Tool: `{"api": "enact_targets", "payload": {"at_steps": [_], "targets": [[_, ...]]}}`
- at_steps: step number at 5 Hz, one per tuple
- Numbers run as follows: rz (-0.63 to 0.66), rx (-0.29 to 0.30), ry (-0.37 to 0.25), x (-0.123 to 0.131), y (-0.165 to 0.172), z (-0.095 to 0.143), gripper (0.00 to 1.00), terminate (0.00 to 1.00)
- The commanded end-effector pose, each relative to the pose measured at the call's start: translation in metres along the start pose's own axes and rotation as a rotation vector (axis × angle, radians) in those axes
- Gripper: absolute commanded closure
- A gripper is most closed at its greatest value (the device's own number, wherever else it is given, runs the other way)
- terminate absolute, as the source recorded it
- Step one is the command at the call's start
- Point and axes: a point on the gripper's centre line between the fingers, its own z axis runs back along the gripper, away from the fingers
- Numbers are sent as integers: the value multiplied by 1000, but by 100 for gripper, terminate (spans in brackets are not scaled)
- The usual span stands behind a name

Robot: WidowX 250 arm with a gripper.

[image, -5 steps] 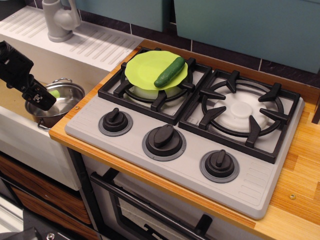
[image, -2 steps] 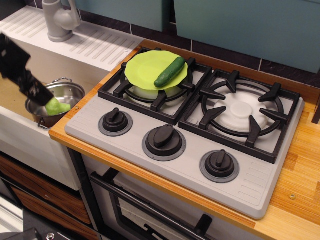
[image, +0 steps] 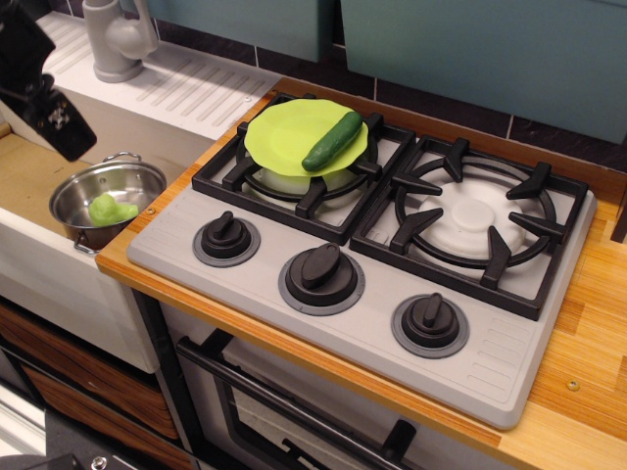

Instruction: Put pickle on plate and cauliflower in pot or pan in sink

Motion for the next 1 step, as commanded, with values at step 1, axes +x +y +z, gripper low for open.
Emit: {"api": "enact_targets", "payload": {"at_steps": [1], "targets": [[-1,77,56,45,-16,64,0,100]]}}
